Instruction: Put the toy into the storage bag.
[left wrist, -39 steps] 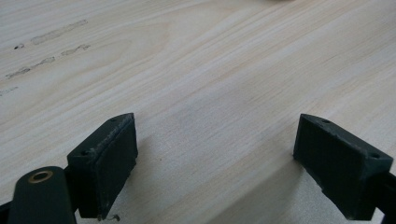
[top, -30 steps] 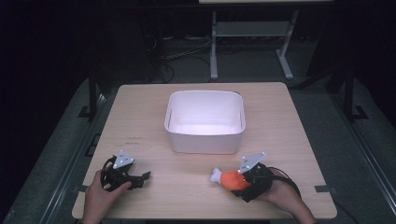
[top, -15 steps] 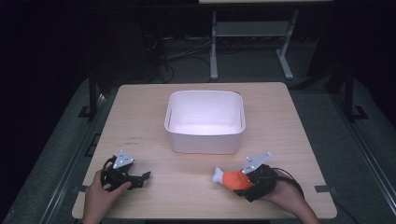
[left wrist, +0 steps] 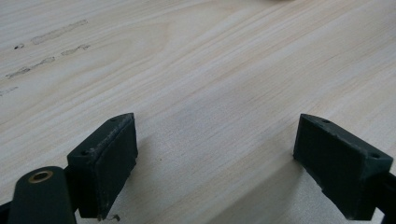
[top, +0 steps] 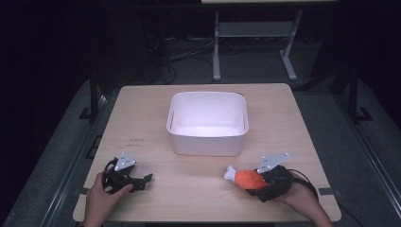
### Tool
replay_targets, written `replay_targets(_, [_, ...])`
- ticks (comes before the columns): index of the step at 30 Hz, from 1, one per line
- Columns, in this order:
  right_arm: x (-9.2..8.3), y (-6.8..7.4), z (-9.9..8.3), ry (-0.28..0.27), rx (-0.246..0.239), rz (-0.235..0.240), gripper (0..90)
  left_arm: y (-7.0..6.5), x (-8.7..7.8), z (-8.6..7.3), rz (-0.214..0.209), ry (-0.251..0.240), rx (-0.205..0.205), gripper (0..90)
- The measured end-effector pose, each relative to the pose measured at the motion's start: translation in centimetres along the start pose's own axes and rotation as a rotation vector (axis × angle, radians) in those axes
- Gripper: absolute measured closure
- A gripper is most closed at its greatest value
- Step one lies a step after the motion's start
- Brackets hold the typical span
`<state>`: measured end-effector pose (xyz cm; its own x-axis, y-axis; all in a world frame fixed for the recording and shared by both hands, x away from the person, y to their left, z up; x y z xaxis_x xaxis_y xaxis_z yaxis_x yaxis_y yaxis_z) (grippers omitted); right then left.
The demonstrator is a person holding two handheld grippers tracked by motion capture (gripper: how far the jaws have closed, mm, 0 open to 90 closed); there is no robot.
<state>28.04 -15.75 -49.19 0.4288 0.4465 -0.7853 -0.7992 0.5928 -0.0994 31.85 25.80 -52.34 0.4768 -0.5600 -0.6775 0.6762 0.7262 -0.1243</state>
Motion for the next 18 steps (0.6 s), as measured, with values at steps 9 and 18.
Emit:
replay_targets(9, [-1.2, -1.5, -1.0, -0.005, 0.031, -0.041, 24.1, 0.0, 0.0, 0.0, 0.0, 0.0, 0.0, 12.8])
replay_targets(18, [-2.6, -3.4, -1.8, -0.022, 0.077, -0.085, 24.1, 0.0, 0.0, 0.0, 0.0, 0.0, 0.0, 12.8])
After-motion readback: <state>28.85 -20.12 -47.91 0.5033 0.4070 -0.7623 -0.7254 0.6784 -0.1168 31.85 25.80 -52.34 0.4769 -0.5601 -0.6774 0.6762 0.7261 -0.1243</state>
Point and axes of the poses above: each handheld gripper's, and its own axes: x roughly forward along the jaws, z roughly out of its top, y roughly to its left, the point moved 7 cm from there along x, roughly forward along the jaws, and after that the axes turned 11 degrees about -z, right-handed, at the moved point
